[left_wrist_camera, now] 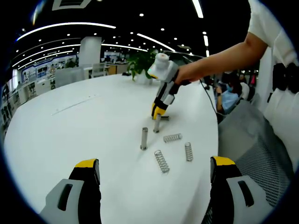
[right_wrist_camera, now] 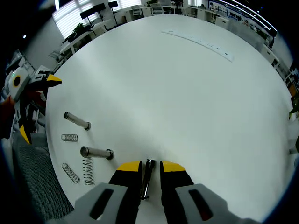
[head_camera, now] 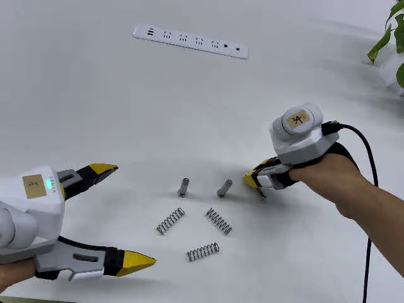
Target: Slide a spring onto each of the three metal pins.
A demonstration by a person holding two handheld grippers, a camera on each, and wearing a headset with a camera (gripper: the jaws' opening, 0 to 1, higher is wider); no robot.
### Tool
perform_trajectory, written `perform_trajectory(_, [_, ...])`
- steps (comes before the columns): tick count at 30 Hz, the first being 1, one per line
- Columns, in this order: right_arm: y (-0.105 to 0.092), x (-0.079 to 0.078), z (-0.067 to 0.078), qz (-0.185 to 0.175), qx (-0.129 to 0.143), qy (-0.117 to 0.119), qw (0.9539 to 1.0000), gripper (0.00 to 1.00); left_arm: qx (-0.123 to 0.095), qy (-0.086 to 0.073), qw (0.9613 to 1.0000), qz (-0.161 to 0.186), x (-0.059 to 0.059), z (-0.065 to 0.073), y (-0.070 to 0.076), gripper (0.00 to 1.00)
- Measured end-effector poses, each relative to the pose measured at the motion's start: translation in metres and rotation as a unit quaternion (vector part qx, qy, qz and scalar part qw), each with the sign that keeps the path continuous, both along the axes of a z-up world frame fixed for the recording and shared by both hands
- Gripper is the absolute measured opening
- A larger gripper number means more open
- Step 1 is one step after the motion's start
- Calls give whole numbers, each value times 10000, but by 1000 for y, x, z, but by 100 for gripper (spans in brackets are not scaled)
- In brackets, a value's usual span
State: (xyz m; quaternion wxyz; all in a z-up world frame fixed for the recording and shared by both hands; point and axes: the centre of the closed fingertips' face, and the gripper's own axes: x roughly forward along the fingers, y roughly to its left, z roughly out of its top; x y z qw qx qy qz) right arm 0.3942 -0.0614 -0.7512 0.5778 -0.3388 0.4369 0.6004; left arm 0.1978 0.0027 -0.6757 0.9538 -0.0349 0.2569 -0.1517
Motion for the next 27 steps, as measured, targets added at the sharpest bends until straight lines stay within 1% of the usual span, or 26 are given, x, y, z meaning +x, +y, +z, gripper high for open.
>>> perform_trajectory(1, [2,4,-5,-1,-14,0,10000,15,-5,1,10000,3,0,0,0,100])
perform_trajectory(2, [3,5,-6,12,-14,-2,10000,15,-13,1,10000,6,0,0,0,100])
perform_trajectory(8, [3,8,-7,-42,-107,-16,9999,12,-31,-9,10000,10,-1,-1,2,100])
perform_trajectory(9, [3,9,-8,10,-133,-74,9999,11,-36,-13,10000,15,-1,-1,2,100])
perform_trajectory(12, [1,4,-6,74,-165,-130,9998,10,-47,-10,10000,20,-1,-1,1,100])
perform_trajectory(16, [1,5,-6,65,-187,-153,9997,10,-54,-18,10000,12,0,0,-1,100])
perform_trajectory(19, [-1,1,-3,43,-177,-171,9997,9,-49,-14,10000,12,0,1,-1,100])
perform_trajectory(20, [0,4,-6,54,-176,-176,9997,9,-49,-18,10000,9,0,1,-1,100])
perform_trajectory(23, [2,8,-9,93,-162,-210,9996,9,-44,-16,10000,-2,0,2,-2,100])
perform_trajectory(26, [1,6,-9,102,-144,-217,9996,9,-52,-14,10000,-11,-1,1,-1,100])
perform_trajectory(27, [-1,4,-7,110,-132,-220,9996,9,-47,-13,10000,-14,-1,1,-1,100])
